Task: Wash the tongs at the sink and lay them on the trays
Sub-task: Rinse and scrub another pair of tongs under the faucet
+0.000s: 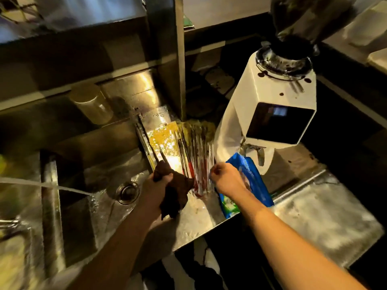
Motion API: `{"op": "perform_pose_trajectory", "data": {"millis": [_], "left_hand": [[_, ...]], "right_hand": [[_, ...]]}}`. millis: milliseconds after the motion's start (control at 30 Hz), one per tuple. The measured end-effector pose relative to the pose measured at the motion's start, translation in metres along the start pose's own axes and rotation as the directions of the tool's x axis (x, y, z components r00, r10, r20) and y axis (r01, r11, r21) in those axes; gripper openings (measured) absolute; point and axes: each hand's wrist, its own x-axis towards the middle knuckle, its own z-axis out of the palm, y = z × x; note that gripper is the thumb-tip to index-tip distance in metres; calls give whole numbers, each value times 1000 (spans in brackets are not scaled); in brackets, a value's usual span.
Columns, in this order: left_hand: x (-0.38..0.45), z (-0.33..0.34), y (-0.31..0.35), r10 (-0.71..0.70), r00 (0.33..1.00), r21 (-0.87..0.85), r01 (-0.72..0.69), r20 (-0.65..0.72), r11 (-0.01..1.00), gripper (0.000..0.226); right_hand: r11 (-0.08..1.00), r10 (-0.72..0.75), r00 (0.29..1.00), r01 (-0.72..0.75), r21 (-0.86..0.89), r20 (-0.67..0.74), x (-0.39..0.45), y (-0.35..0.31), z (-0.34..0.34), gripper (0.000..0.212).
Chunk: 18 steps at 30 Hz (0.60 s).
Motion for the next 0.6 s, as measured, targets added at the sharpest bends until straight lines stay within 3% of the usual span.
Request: {"op": "perform_pose_trajectory", "data": {"millis": [167, 267, 333, 500, 600], "left_hand": [[6, 8, -6, -40, 992, -26, 37, -117, 999, 13], [5, 10, -9, -84, 984, -99, 68, -158, 993, 40], [4, 9, -8, -85, 984, -103, 69, -159, 992, 46], [6, 8, -8, -71, 983, -128, 49, -168, 991, 25], [6, 6, -6, -70, 986, -172, 43, -153, 984, 30]], "right_hand": [[980, 44, 997, -30, -197, 67, 32, 2, 27, 32], [980, 103, 991, -88, -176, 82, 40, 6, 39, 16], [982, 116, 990, -103, -158, 75, 40, 6, 42, 10], [977, 57, 994, -74, -199, -88, 38, -1, 29, 18], [972, 69, 992, -91, -215, -107, 34, -12, 15, 29]]}}
